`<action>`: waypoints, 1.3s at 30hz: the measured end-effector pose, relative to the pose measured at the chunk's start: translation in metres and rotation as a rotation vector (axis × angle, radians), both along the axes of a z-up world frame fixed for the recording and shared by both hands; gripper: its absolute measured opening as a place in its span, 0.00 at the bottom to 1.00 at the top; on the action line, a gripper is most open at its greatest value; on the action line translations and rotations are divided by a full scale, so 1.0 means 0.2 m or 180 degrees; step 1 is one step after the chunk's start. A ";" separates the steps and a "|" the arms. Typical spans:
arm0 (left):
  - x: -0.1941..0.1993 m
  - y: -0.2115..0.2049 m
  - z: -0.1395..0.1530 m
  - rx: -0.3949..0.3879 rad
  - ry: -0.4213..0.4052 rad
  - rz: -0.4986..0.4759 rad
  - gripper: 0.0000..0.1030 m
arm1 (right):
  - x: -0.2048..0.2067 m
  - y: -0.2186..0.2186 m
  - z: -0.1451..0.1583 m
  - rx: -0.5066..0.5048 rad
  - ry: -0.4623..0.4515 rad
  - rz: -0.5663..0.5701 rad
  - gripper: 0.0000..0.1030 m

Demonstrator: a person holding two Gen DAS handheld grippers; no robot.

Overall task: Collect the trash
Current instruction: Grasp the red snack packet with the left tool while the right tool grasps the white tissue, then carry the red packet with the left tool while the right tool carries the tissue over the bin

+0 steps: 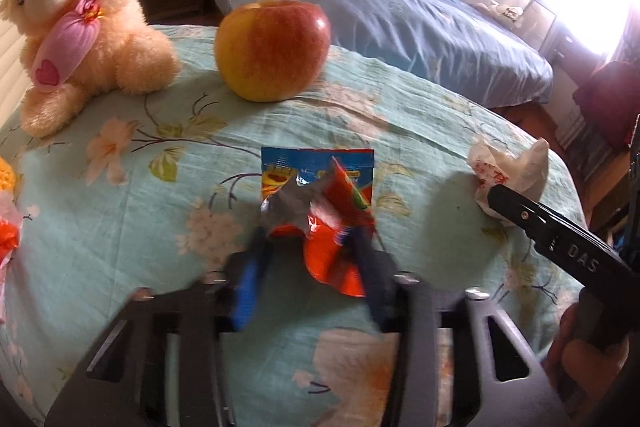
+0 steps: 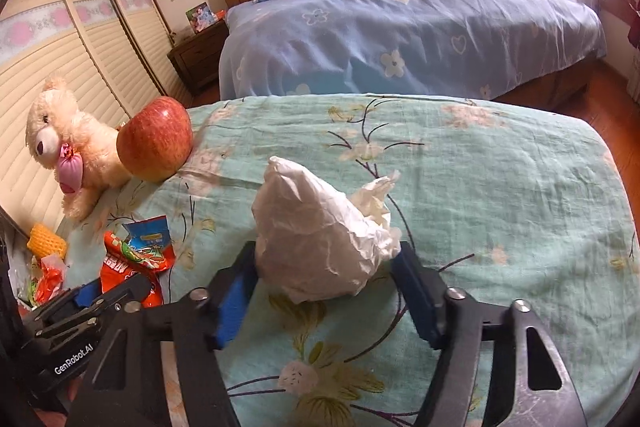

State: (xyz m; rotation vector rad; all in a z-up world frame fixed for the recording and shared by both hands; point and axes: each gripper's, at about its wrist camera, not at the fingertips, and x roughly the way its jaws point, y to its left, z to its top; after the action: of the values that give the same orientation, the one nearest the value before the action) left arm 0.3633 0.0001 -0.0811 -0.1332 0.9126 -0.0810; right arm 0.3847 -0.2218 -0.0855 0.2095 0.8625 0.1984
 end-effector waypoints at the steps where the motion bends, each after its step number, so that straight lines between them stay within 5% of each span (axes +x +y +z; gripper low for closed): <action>1: 0.00 -0.01 0.00 0.0001 -0.0013 -0.0026 0.20 | -0.01 0.00 0.00 -0.0002 -0.0013 0.0000 0.53; 7: -0.07 -0.05 0.04 0.0001 -0.0055 -0.0151 0.03 | -0.07 -0.02 0.02 -0.0026 -0.0053 -0.0022 0.46; 39: -0.64 -0.35 0.11 -0.0240 -0.0135 -0.0643 0.02 | -0.84 -0.34 0.11 0.0205 -0.0143 -0.0496 0.46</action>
State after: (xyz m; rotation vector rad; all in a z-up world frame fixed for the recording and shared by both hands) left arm 0.2358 -0.0702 -0.0584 -0.1085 0.8791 -0.3050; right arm 0.2158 -0.2901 -0.0639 0.3301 0.7920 0.0849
